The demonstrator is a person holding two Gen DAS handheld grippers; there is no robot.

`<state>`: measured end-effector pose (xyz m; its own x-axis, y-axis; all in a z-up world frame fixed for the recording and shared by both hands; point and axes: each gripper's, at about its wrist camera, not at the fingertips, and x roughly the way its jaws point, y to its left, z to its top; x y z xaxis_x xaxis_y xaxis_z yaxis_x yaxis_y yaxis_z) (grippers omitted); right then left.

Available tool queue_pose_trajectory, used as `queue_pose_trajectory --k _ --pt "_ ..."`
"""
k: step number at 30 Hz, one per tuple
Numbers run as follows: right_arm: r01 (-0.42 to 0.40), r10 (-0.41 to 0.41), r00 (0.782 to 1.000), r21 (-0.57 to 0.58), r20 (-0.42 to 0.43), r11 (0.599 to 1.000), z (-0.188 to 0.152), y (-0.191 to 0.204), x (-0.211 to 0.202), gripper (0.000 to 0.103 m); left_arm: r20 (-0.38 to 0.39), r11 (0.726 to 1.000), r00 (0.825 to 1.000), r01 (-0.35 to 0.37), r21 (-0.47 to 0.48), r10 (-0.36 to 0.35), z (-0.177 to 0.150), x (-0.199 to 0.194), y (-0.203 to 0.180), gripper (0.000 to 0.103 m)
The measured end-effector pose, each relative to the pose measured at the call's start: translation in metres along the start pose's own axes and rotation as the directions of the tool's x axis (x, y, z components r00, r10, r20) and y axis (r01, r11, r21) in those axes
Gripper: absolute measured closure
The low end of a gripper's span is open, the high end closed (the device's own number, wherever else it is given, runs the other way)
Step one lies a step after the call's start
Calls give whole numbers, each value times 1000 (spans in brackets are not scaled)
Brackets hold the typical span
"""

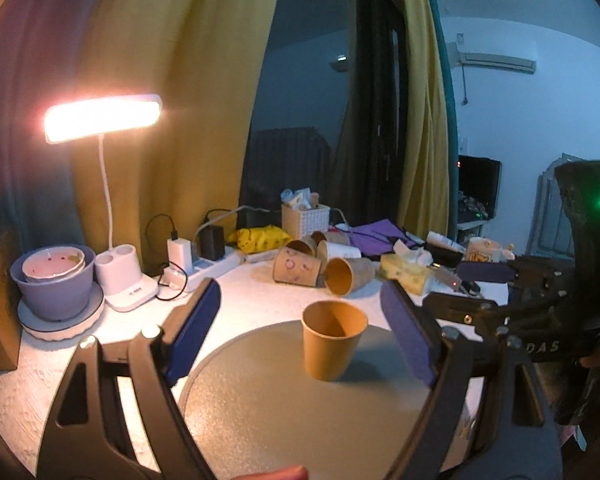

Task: Flip cup upright

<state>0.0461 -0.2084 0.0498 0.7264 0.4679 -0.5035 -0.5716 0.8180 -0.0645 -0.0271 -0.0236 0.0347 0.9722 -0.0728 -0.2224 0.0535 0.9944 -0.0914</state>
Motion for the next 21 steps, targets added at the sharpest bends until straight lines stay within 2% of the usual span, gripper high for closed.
queue_pose_trajectory --k 9,10,12,21 --pt "9 -9 999 -17 45 1000 7 5 -12 27 65 1000 998 -3 -19 4 7 -16 1 20" --pt "10 -9 999 -16 51 1000 8 5 -13 27 70 1000 998 -5 -24 7 7 -17 2 16" --pt "10 -9 998 -14 60 1000 9 6 -15 27 79 999 997 -7 -41 11 8 -19 5 3" --pt "7 -7 997 -1 72 1000 12 5 -15 27 92 997 995 -23 -70 30 9 -21 13 3"
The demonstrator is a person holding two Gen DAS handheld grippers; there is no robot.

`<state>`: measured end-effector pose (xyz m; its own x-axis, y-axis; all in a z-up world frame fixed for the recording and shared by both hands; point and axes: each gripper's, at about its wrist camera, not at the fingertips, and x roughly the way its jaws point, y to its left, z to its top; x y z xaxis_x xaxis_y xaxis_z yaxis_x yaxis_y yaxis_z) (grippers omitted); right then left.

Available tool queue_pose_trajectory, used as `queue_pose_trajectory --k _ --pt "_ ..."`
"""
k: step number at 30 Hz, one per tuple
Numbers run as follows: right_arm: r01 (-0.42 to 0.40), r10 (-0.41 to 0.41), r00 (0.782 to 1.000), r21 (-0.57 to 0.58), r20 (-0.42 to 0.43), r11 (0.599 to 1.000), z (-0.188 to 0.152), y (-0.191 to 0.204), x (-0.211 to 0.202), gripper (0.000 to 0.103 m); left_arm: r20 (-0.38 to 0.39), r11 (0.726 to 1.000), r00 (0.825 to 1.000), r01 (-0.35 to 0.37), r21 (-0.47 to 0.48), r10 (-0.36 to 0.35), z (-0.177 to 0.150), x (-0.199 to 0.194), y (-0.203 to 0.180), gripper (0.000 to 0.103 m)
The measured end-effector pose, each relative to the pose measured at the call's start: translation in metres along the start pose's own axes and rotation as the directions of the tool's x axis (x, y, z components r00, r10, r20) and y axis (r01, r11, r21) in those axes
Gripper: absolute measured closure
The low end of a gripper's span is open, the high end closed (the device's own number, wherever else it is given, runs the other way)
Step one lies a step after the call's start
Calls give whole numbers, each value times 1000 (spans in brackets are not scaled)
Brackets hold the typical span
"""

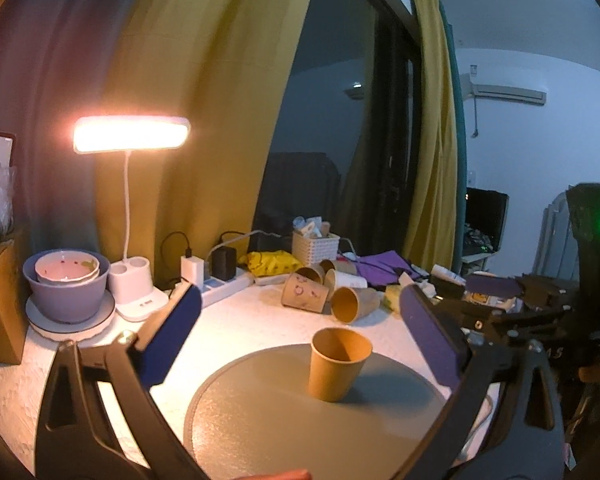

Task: Flip cup upright

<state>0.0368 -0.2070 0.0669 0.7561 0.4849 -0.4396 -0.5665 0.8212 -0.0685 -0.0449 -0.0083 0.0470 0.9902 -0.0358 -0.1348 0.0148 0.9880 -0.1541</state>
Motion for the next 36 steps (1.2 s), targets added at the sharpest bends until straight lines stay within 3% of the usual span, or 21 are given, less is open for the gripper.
queue_pose_trajectory --k 36 --pt "1 -1 1000 15 -17 1000 -7 3 3 27 -13 1000 1000 7 1 -6 -5 3 -2 3"
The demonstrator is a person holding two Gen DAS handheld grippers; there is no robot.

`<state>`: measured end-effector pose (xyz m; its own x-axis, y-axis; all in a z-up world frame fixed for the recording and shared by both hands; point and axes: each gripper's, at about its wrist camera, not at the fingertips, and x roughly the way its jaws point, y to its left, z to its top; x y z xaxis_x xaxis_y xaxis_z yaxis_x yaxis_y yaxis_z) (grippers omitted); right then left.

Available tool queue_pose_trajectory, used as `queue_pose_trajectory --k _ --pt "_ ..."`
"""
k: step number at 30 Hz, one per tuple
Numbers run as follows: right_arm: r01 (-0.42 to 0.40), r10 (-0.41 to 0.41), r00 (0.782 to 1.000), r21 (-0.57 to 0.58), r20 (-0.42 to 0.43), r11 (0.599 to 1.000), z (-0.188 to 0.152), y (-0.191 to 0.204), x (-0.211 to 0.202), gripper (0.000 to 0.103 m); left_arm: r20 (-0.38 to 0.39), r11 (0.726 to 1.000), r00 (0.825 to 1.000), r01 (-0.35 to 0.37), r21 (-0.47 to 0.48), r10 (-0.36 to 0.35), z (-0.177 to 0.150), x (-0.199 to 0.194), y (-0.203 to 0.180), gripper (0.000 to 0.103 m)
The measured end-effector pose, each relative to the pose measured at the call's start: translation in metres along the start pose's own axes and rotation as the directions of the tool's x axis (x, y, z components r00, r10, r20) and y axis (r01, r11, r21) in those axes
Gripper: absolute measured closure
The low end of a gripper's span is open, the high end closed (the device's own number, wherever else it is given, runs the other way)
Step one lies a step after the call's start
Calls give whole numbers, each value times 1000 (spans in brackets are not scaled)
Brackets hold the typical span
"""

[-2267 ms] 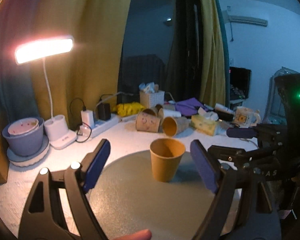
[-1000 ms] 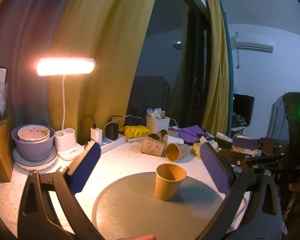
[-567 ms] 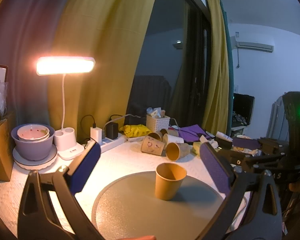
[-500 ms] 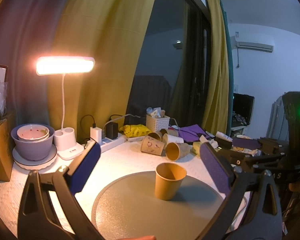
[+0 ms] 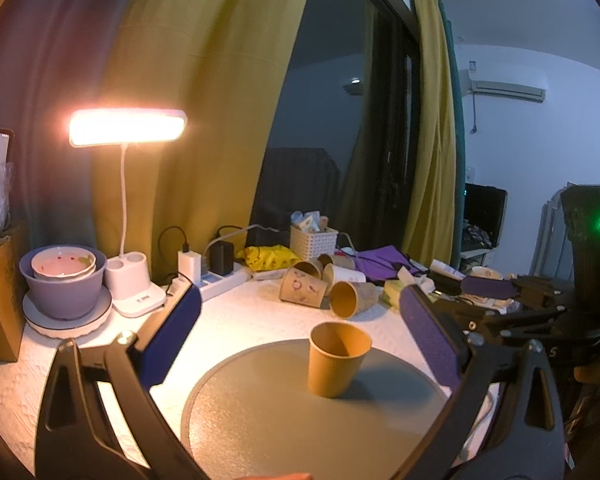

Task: Flip cup upright

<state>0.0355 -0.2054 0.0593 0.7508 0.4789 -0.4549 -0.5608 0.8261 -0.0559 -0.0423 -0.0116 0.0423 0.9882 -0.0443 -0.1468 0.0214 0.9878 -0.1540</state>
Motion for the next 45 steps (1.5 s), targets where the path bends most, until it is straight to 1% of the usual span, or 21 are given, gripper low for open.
queue_pose_trajectory --k 37,45 --pt "-4 4 1000 -1 -1 1000 1 -2 0 27 -7 1000 1000 7 6 -7 -3 1 -3 3" --pt "-3 3 1000 0 -1 1000 1 -2 0 27 -4 1000 1000 18 8 -18 -2 0 -3 3"
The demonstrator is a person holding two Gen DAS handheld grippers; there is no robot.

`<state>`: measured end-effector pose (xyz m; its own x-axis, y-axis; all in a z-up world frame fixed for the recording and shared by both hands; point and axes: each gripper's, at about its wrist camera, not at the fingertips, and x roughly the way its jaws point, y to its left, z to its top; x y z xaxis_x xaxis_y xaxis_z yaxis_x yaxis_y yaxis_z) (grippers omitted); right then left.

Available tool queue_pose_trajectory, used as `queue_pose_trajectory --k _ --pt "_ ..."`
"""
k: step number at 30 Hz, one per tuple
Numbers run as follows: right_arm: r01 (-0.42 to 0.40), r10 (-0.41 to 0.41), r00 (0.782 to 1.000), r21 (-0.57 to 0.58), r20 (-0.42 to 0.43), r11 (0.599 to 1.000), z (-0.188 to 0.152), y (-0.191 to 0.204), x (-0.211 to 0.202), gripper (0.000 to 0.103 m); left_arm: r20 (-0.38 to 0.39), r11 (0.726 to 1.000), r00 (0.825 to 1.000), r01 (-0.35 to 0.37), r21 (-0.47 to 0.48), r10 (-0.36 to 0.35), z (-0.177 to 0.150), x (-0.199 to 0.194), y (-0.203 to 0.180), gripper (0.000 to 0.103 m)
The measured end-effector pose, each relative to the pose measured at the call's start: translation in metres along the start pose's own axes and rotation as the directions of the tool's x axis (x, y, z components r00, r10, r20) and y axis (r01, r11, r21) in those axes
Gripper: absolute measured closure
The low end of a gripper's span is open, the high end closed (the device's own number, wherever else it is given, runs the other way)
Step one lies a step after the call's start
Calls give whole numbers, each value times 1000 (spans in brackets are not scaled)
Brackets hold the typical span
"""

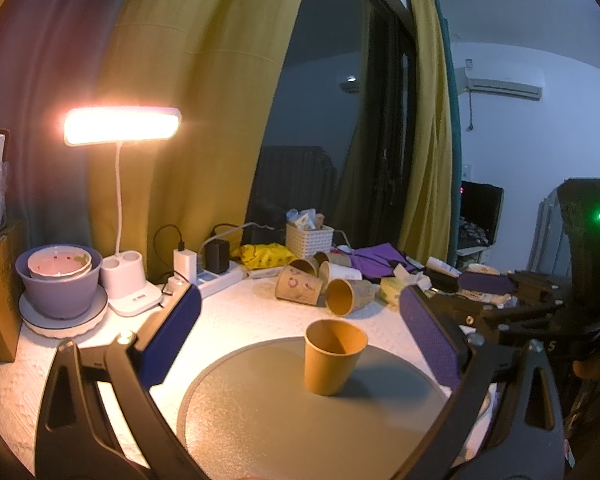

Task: Flip cup upright

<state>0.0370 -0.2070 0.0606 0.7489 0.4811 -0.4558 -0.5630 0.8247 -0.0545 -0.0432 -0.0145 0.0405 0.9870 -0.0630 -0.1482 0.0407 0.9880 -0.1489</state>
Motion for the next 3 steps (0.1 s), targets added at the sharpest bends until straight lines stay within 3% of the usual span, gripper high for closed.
queue_pose_trajectory --k 3 --pt "-8 7 1000 -19 -12 1000 1 2 2 27 12 1000 1000 -1 -10 2 -1 -1 2 3"
